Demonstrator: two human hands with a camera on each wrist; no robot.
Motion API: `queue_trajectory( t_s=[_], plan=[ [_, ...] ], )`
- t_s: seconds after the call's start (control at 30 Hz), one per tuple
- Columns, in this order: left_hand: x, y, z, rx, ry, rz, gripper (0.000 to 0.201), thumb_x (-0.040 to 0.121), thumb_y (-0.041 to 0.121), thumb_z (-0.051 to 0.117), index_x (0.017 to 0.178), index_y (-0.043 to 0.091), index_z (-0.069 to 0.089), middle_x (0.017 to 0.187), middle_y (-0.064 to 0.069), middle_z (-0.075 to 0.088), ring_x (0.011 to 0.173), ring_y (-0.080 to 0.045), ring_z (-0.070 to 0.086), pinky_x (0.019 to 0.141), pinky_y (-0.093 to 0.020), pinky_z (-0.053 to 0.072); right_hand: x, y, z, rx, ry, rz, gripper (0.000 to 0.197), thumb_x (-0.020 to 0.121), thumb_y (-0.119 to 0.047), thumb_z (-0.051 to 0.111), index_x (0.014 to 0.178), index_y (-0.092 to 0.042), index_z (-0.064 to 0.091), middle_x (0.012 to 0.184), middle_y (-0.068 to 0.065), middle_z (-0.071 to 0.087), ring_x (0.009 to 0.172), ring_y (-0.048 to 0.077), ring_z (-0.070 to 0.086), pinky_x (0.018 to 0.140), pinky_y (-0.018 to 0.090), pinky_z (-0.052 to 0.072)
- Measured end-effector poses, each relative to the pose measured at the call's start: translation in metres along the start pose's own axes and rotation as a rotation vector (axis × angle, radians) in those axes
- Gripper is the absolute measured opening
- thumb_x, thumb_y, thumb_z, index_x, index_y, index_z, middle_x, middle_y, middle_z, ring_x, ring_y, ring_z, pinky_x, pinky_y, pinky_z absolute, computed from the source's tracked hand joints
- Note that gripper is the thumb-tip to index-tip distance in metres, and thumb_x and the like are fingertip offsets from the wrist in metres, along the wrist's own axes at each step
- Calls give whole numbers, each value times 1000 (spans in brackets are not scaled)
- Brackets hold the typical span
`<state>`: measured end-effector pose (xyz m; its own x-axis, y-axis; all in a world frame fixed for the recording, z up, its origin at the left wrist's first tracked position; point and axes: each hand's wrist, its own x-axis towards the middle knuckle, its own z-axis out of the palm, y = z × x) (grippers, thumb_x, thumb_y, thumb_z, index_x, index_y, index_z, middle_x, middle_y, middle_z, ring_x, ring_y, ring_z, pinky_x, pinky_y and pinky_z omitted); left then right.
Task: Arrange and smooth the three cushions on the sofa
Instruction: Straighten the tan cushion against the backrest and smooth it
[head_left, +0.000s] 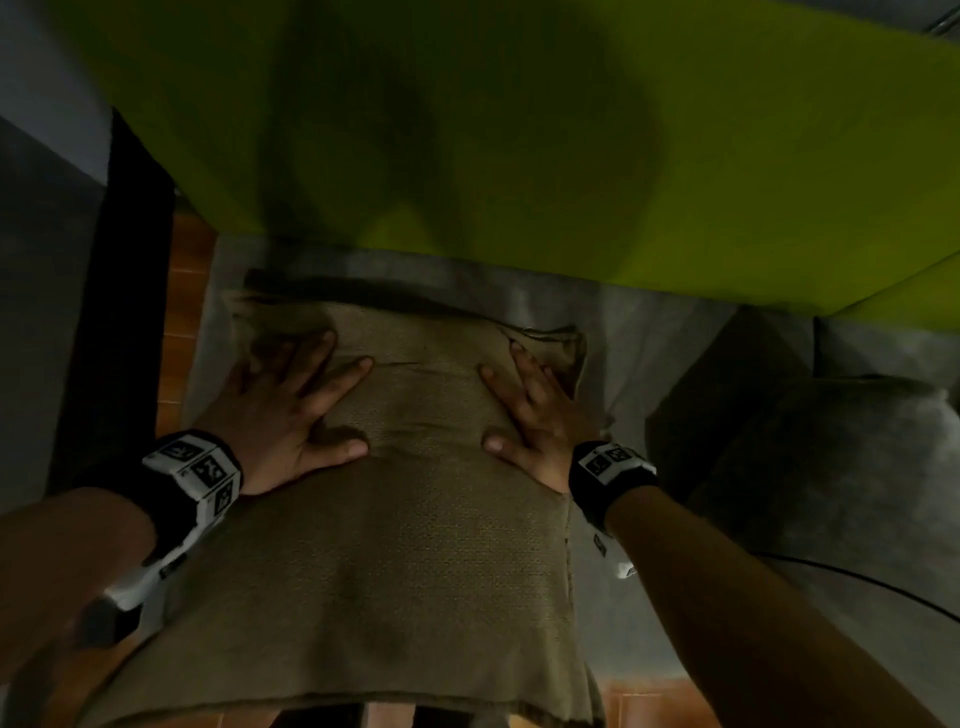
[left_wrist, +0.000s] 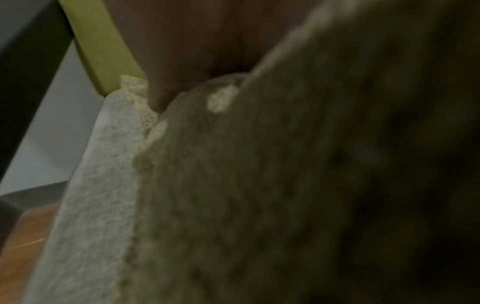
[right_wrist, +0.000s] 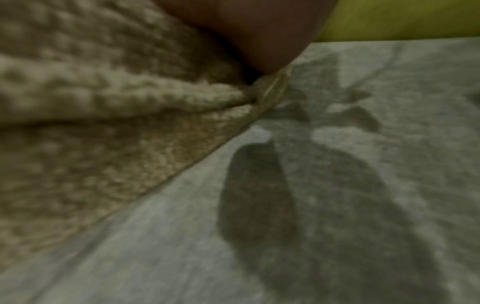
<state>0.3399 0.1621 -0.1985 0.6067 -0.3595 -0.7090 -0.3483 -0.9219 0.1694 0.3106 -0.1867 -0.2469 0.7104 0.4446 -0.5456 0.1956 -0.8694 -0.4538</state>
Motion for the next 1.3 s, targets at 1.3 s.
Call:
queue_trajectory(
  t_s=[1.3],
  plan=[
    [-20, -19, -11, -326, 29, -85, 103, 73, 95, 24, 154, 43, -13, 167, 9, 1, 150, -23, 22, 120, -44, 25, -13, 3, -7, 75, -9, 19, 88, 80, -93, 21, 153, -58, -14, 171, -5, -16, 157, 29, -3, 123, 64, 12]
  ],
)
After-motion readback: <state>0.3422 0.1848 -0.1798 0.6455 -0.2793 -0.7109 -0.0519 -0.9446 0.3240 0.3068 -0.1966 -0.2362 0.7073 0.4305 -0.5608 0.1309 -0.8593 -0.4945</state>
